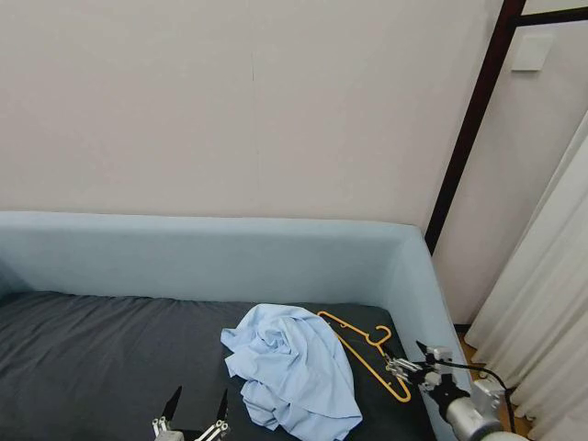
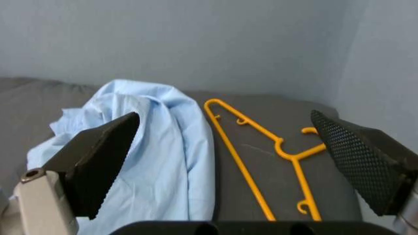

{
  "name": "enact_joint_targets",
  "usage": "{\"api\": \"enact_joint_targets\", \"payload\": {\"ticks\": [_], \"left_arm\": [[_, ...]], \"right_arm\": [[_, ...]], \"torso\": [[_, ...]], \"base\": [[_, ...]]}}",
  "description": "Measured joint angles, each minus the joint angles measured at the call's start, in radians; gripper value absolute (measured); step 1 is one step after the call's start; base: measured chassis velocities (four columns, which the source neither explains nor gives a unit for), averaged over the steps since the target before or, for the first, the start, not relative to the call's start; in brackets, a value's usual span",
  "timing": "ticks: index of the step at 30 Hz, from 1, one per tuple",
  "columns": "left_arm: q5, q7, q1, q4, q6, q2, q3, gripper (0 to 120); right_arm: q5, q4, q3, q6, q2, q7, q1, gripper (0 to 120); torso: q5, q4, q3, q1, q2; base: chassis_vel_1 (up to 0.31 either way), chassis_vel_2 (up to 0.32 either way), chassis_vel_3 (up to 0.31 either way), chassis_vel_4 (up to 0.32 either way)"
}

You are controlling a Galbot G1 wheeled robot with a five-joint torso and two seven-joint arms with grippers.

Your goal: Pick up the clothes from the sofa and hang them on the clothes hanger.

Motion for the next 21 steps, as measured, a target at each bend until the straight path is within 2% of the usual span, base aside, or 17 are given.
{"api": "enact_joint_targets", "payload": {"ticks": [3, 4, 8, 11, 15, 16, 19, 20, 21], "left_arm": [[0.001, 0.002, 0.006, -0.001, 0.0, -0.003, -0.005, 100], [0.001, 0.002, 0.006, -0.001, 0.0, -0.003, -0.005, 100], [0.002, 0.007, 0.009, -0.001, 0.0, -0.009, -0.013, 100], [0.002, 0.008, 0.011, -0.001, 0.0, -0.011, -0.015, 100], [0.005, 0.008, 0.016, 0.005, -0.006, -0.02, -0.016, 100], [0.005, 0.008, 0.016, 0.005, -0.006, -0.02, -0.016, 100], [0.015, 0.008, 0.03, 0.003, -0.013, -0.028, -0.025, 100], [0.015, 0.008, 0.03, 0.003, -0.013, -0.028, -0.025, 100], [0.016, 0.008, 0.033, 0.002, -0.016, -0.03, -0.033, 100]], "right_arm": [[0.016, -0.103, -0.139, -0.024, 0.001, 0.009, 0.165, 100], [0.016, -0.103, -0.139, -0.024, 0.001, 0.009, 0.165, 100], [-0.018, -0.287, -0.359, -0.047, 0.079, 0.006, 0.412, 100], [-0.037, -0.336, -0.403, -0.049, 0.11, -0.004, 0.466, 100], [-0.116, -0.497, -0.528, -0.052, 0.22, -0.04, 0.604, 100], [-0.116, -0.497, -0.528, -0.052, 0.22, -0.04, 0.604, 100], [-0.204, -0.666, -0.618, -0.025, 0.317, -0.076, 0.689, 100], [-0.204, -0.666, -0.618, -0.025, 0.317, -0.076, 0.689, 100], [-0.235, -0.744, -0.65, -0.01, 0.36, -0.097, 0.719, 100]], "torso": [[-0.0002, 0.0001, 0.0, 0.0, 0.0], [-0.0002, 0.0001, 0.0, 0.0, 0.0], [-0.0002, 0.0002, 0.0, 0.0, 0.0], [-0.0005, 0.0003, 0.0, 0.0, 0.0], [-0.0006, 0.0, 0.0, 0.0, 0.0], [-0.0006, 0.0, 0.0, 0.0, 0.0], [-0.0005, 0.0001, 0.0, 0.0, 0.0], [-0.0005, 0.0001, 0.0, 0.0, 0.0], [-0.0005, 0.0, 0.0, 0.0, 0.0]], "base": [[0.0, 0.0, 0.0, 0.0], [0.0, 0.0, 0.0, 0.0], [0.0, 0.0, 0.0, 0.0], [0.0, 0.0, 0.0, 0.0], [0.0, 0.0, 0.0, 0.0], [0.0, 0.0, 0.0, 0.0], [0.0, 0.0, 0.0, 0.0], [0.0, 0.0, 0.0, 0.0], [0.0, 0.0, 0.0, 0.0]]}}
